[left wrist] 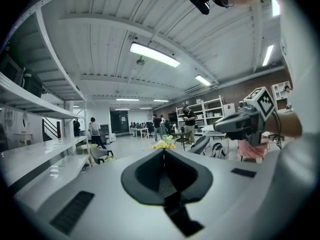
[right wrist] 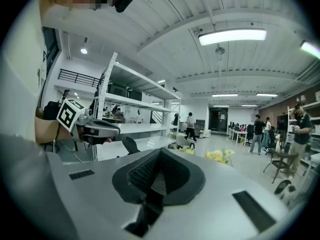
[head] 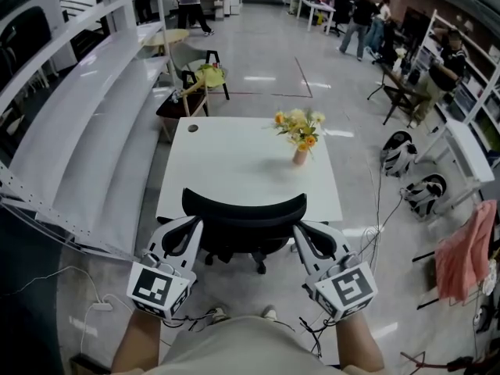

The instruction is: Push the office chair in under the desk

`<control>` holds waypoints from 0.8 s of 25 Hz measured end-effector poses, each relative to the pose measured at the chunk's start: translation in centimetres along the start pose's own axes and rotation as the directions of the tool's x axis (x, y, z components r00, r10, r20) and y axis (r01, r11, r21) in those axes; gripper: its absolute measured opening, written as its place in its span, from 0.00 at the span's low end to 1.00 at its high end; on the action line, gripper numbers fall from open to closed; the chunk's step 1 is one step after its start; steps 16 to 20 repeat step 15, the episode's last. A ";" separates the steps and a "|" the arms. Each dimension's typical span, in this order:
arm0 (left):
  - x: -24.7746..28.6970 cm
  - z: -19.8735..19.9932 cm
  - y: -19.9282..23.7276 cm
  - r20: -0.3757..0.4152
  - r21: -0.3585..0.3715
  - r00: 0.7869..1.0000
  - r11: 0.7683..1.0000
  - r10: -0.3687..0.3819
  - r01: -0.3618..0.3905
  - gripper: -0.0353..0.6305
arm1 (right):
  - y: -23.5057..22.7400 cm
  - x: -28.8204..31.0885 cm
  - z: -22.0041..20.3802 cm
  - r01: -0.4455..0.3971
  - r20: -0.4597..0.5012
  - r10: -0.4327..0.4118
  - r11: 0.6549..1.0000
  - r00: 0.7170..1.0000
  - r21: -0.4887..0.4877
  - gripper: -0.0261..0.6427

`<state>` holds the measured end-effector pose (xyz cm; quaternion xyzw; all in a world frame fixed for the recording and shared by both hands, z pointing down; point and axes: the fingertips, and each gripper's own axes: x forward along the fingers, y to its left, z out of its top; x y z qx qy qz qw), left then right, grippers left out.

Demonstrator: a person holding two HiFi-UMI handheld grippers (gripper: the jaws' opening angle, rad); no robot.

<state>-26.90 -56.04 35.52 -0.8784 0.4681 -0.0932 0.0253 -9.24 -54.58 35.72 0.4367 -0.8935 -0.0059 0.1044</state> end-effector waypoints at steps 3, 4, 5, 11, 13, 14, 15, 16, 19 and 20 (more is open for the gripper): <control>0.0 -0.1 -0.2 -0.005 0.009 1.000 1.000 0.000 0.000 0.06 | -0.1 0.0 -0.2 0.002 -0.014 -0.002 1.000 1.000 -0.016 0.05; 0.0 -0.1 -0.1 -0.005 0.015 1.000 1.000 0.003 -0.003 0.06 | -0.2 0.0 -0.1 0.002 -0.014 -0.003 1.000 1.000 -0.021 0.05; -0.1 0.0 0.0 -0.004 0.018 1.000 1.000 0.006 -0.006 0.06 | -0.2 0.0 0.1 0.002 -0.011 -0.002 1.000 1.000 -0.024 0.05; -0.2 0.0 0.4 0.001 0.023 1.000 0.999 0.026 -0.026 0.06 | -0.3 0.0 0.4 0.004 -0.003 -0.004 0.999 1.000 -0.032 0.05; -0.3 0.1 0.3 0.002 0.029 1.000 0.999 0.026 -0.026 0.06 | -0.2 -0.2 0.5 0.004 -0.003 -0.004 0.999 1.000 -0.035 0.05; -0.4 0.2 0.2 0.002 0.031 1.000 0.999 0.026 -0.026 0.06 | -0.1 -0.3 0.6 0.004 -0.003 -0.004 0.999 1.000 -0.036 0.05; -0.5 0.2 0.2 0.002 0.034 1.000 0.999 0.027 -0.027 0.06 | -0.1 -0.4 0.6 0.004 -0.003 -0.004 0.999 1.000 -0.038 0.05; -0.5 0.2 0.2 0.002 0.034 1.000 0.999 0.027 -0.027 0.06 | -0.1 -0.4 0.6 0.004 -0.003 -0.004 0.999 1.000 -0.038 0.05; -0.5 0.2 0.2 0.002 0.034 1.000 0.999 0.027 -0.027 0.06 | -0.1 -0.4 0.6 0.004 -0.003 -0.004 0.999 1.000 -0.038 0.05; -0.5 0.2 0.2 0.002 0.034 1.000 0.999 0.027 -0.027 0.06 | -0.1 -0.4 0.6 0.004 -0.003 -0.004 0.999 1.000 -0.038 0.05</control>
